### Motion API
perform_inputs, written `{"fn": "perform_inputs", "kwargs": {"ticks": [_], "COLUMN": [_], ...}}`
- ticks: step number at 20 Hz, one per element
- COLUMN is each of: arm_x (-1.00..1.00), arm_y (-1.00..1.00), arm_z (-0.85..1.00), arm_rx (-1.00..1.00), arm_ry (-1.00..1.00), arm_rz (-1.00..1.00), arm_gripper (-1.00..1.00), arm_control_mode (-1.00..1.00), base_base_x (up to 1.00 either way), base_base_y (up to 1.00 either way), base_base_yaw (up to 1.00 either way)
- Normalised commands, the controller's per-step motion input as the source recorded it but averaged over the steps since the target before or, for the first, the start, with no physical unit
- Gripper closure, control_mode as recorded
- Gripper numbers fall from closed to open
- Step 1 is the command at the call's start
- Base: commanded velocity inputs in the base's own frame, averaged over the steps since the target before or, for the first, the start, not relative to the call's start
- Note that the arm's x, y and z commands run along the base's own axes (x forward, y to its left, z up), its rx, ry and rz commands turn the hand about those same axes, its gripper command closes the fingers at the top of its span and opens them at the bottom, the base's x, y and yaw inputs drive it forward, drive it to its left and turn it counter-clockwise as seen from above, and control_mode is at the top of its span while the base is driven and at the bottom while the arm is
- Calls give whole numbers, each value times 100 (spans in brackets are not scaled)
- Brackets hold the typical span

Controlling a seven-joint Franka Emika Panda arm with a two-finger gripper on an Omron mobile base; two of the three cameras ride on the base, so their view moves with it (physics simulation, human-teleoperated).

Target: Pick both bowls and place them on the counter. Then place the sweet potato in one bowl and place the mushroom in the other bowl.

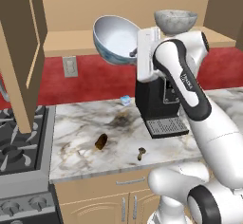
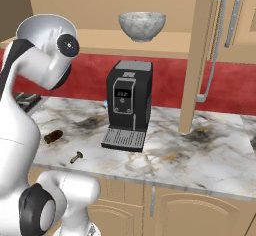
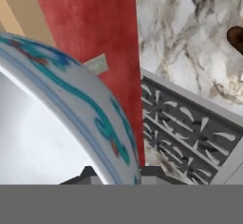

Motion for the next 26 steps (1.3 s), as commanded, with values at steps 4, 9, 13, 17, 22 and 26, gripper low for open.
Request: {"fn": "perform_inputs", "kwargs": {"ticks": [4, 9, 13, 17, 22, 26], "arm_x": [-68, -69, -65, -57, -33, -16], "arm_y": [-34, -32, -28, -11, 0, 1], "arm_z": [-12, -9, -9, -15, -28, -28], "arm_rx": [10, 8, 7, 1, 0, 0], "arm_ry": [3, 0, 1, 11, 36, 41], "arm_rz": [-8, -7, -5, -2, 0, 0], "arm_gripper": [100, 100, 100, 100, 100, 100], "arm_control_mode": [-100, -100, -100, -100, -100, -100], "base_base_x": [0, 0, 0, 0, 0, 0], "base_base_y": [0, 0, 0, 0, 0, 0], "base_base_yaw": [0, 0, 0, 0, 0, 0]}}
